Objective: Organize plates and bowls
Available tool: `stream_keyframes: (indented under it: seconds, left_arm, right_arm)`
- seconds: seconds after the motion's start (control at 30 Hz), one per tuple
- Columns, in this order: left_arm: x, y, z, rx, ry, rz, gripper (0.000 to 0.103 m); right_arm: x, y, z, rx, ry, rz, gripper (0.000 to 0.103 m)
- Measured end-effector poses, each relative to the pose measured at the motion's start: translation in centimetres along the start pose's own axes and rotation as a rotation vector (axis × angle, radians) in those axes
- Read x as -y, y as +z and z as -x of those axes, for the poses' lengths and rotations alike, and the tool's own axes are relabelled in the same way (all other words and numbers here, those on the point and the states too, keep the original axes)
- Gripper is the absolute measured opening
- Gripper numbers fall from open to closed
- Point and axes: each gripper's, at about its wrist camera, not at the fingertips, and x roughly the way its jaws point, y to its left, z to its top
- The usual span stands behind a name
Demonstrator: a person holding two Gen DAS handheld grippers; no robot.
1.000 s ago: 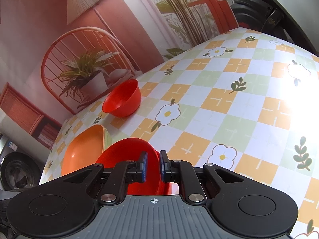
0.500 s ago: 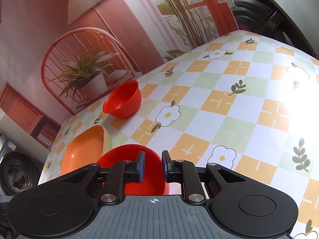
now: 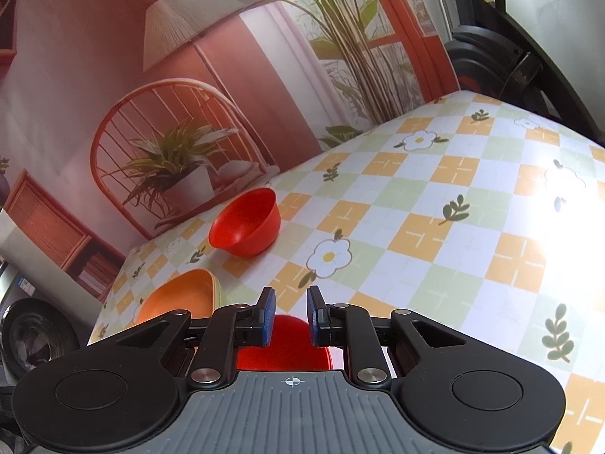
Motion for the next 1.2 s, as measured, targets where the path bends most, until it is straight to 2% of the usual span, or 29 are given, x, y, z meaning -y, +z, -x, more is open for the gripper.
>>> stream_keyframes:
  seconds: [0.33, 0.7, 0.9, 1.2]
  left_arm:
    - [-1.0, 4.7, 5.9, 0.176, 0.004, 0.034, 0.034]
    - [-2.2, 8.2, 10.8, 0.293, 0.011, 0.066, 0.034]
    - [-2.4, 9.0, 10.5, 0.314, 0.045, 0.037, 0.034]
    - [-3.6, 10.2, 6.7, 0.28, 0.077, 0.007, 0.034]
  right_arm:
    - [-0.9, 4.7, 2.2, 0.112, 0.008, 0.068, 0.018]
    - [-1.7, 7.4, 3.4, 0.18, 0.019, 0.1, 0.018]
    - [-1.6, 7.2, 1.2, 0.157, 0.005, 0.122, 0.018]
    - [-2.4, 6.6, -4.0, 0.075, 0.013, 0.17, 0.02]
